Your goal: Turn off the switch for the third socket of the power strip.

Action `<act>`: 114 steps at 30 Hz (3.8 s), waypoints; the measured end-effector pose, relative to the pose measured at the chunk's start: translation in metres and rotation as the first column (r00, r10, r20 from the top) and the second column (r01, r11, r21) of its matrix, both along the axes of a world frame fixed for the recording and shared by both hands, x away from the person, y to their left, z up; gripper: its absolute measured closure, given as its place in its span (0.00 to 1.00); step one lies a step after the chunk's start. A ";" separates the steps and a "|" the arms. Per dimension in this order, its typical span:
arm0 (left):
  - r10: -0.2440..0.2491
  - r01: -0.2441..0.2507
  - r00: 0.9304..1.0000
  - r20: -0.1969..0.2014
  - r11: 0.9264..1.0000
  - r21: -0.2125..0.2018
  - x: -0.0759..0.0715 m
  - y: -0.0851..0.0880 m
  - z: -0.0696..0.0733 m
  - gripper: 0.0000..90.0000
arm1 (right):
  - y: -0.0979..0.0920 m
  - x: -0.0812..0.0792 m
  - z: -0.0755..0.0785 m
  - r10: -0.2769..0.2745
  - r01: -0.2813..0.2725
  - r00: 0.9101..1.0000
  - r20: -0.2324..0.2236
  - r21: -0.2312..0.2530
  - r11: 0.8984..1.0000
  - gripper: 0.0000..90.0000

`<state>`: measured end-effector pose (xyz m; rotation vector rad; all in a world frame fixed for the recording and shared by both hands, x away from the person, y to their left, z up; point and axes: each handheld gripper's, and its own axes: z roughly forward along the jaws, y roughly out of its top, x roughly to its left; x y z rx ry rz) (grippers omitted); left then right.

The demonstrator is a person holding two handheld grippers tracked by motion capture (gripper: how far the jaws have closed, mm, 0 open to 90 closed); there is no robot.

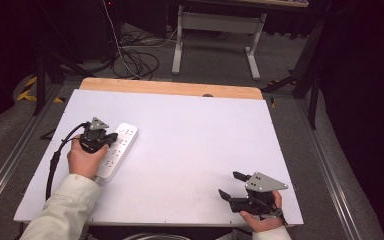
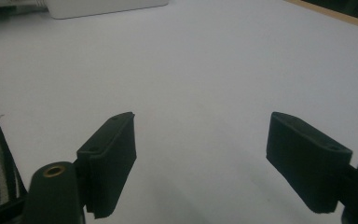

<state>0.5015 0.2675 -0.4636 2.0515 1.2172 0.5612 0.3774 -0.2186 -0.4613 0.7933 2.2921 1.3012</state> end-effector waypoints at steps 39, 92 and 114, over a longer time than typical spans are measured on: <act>-0.041 0.041 0.999 0.011 0.997 -0.065 -0.019 0.001 0.027 1.00 | 0.001 0.001 -0.001 0.002 -0.002 1.000 -0.008 0.000 1.000 0.27; -0.284 0.338 0.926 0.248 0.917 -0.212 -0.124 0.008 0.071 0.26 | -0.001 0.000 0.000 0.002 -0.002 1.000 -0.002 0.009 1.000 0.27; -0.309 0.365 0.910 0.274 0.913 -0.181 -0.155 0.028 0.025 0.22 | 0.000 -0.001 0.000 0.010 -0.010 1.000 0.002 0.010 1.000 0.27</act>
